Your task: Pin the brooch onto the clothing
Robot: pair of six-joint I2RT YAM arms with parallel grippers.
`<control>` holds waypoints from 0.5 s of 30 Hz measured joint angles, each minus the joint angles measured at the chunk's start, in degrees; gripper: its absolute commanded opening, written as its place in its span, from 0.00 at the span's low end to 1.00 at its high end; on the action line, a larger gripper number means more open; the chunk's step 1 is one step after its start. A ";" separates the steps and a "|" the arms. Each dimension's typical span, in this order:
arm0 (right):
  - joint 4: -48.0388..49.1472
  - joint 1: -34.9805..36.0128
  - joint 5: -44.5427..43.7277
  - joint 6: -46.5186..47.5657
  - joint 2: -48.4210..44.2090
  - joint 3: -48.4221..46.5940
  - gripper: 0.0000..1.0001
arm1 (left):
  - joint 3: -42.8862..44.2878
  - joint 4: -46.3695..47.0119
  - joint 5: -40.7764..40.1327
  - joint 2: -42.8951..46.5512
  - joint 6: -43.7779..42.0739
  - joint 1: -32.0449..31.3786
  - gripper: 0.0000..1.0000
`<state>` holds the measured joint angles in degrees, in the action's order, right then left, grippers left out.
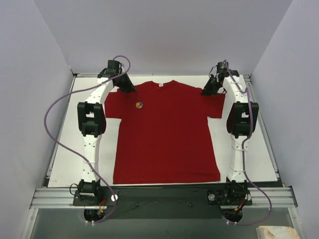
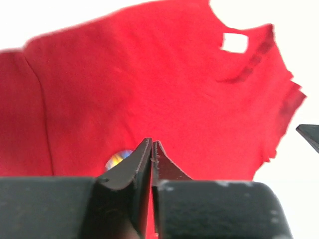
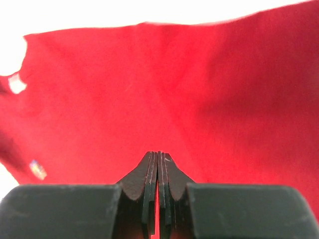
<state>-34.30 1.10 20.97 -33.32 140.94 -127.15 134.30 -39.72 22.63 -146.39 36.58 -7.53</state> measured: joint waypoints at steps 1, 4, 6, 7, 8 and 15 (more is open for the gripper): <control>0.33 0.00 -0.09 0.31 -3.02 2.27 0.00 | -2.08 0.20 0.00 2.75 -0.39 -0.04 0.19; 1.86 0.44 -0.59 0.90 -14.12 10.29 0.01 | -9.38 2.01 -0.13 12.55 -1.46 -0.04 0.27; 3.30 0.85 -1.09 1.53 -22.21 15.54 0.02 | -14.75 3.39 -0.15 20.41 -2.25 -0.04 0.40; 4.35 1.27 -1.51 1.90 -26.60 18.58 0.03 | -17.55 4.50 -0.24 24.35 -2.67 -0.04 0.45; 4.94 1.88 -1.90 2.19 -30.69 21.53 0.04 | -20.68 5.84 -0.46 28.50 -3.19 -0.04 0.50; 7.69 8.83 -4.02 3.80 -52.22 43.60 0.09 | -45.13 10.97 -3.91 53.88 -4.52 -0.15 0.80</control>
<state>-26.61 9.93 16.95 -29.52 88.73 -83.55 89.17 -28.75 18.72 -92.51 32.05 -7.68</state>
